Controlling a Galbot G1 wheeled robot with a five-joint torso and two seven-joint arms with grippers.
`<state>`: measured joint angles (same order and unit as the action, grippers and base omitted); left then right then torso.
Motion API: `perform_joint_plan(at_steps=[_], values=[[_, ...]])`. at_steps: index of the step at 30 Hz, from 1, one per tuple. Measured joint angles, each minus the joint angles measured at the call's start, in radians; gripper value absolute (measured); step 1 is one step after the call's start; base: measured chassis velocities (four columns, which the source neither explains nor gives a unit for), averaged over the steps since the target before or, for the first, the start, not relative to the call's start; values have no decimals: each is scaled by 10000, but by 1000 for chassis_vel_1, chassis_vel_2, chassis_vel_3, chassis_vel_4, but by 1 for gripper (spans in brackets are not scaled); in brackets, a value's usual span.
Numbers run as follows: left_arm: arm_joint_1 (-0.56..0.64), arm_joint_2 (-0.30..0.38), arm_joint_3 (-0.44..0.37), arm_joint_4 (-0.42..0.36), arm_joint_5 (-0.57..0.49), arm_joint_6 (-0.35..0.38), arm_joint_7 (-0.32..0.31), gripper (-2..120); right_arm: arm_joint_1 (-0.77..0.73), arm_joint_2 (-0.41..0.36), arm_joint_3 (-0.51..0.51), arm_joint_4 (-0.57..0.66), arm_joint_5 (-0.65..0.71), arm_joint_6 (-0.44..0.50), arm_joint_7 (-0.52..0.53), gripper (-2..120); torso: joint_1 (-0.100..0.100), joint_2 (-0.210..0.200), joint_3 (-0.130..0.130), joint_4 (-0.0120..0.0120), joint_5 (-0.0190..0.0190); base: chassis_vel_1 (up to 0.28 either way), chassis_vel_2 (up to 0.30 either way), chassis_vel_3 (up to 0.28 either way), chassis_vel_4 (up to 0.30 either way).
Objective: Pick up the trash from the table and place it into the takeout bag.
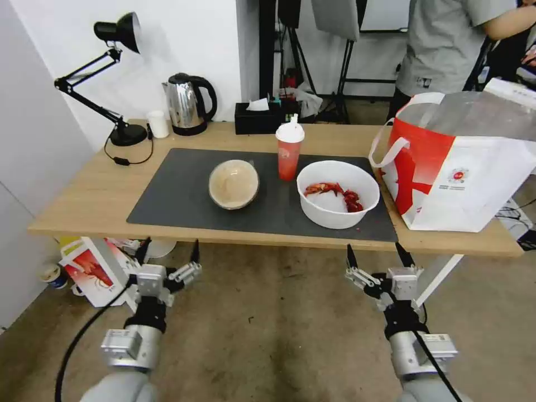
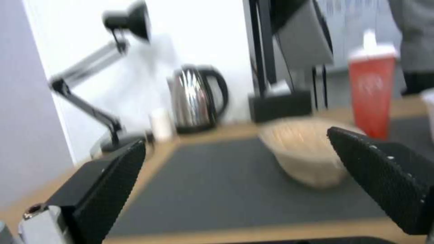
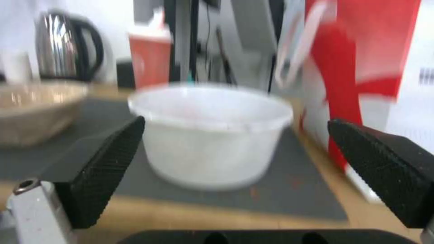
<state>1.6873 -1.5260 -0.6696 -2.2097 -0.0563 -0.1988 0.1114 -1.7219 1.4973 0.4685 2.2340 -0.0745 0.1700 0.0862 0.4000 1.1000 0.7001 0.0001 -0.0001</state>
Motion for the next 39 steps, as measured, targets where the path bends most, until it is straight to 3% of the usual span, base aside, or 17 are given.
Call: perform_joint_plan(at_steps=[3,9,12,14,18,21,22,23,25,39], values=[[-641,-146,-677,512,-321,-1131,638,100,545,-17,-575,-456,-525,1182,600,100,0,0,0,0,1,0,0,0,0],[-1339,-317,-1422,1075,-676,-2381,1336,100,1125,-43,-1186,-947,-1086,2453,1248,100,0,0,0,-1,-1,0,0,0,0],[-1931,-454,-2051,1554,-976,-3431,1925,100,1617,-70,-1692,-1333,-1528,3553,1692,100,0,0,1,0,1,0,0,0,0],[-2013,-472,-2141,1619,-1019,-3587,2011,100,1654,-87,-1738,-1335,-1545,3676,1628,100,0,-1,0,0,2,0,0,0,0],[-2813,-659,-2997,2251,-1457,-4979,2832,100,1638,-205,-1827,-1136,-1546,3885,1242,100,0,0,-1,-3,-2,0,0,0,0],[-2726,-674,-3124,1997,-1889,-4910,3296,100,1606,-244,-1826,-1070,-1505,3800,1197,100,2,-1,0,-5,-9,0,0,0,0],[-2582,-674,-3160,1615,-2157,-4830,3622,100,1591,-279,-1817,-1037,-1468,3732,1137,100,0,0,-1,2,12,0,0,0,0],[-2522,-676,-3151,1518,-2207,-4769,3718,100,1572,-304,-1800,-1029,-1445,3702,1090,100,-3,0,-2,3,6,0,0,0,0],[-2476,-677,-3112,1458,-2217,-4716,3792,100,1549,-334,-1776,-1025,-1419,3671,1060,100,-4,0,-2,0,-6,0,0,0,0],[-2348,-665,-2817,1236,-2111,-4496,3948,100,1445,-389,-1612,-974,-1328,3552,988,100,-2,0,-1,-1,1,0,0,0,0]])
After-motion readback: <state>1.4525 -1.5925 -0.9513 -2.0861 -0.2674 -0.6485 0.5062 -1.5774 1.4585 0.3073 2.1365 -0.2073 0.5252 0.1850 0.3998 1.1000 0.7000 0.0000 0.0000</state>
